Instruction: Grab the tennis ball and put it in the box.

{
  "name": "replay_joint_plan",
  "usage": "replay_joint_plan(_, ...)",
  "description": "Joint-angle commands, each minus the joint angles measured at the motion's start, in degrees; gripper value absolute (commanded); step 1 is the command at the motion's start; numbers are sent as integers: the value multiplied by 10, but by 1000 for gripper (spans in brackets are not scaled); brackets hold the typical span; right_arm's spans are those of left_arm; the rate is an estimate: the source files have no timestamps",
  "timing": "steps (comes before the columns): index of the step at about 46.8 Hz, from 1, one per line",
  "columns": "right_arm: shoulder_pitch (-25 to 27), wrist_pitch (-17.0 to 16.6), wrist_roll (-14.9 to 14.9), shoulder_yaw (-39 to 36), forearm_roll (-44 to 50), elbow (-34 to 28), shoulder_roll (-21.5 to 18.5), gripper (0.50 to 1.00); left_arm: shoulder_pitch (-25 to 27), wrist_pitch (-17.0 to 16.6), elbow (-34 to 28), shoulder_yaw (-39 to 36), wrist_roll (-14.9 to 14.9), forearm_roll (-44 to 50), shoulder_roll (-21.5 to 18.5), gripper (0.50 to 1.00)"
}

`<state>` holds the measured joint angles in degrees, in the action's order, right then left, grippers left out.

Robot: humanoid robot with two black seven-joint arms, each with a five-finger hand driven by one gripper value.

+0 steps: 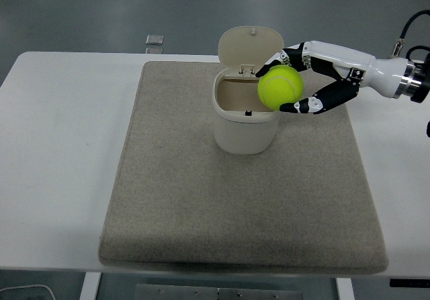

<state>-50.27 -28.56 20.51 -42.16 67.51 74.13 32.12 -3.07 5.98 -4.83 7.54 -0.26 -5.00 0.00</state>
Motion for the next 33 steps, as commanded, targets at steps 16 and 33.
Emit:
replay_joint_plan(16,2,75,-73,8,0,-15,-46,500,0,0,0,0,0,0,0,992)
replay_joint_plan(33,6,125,-84,30,0,-28,-59,729,0,0,0,0,0,0,0,992)
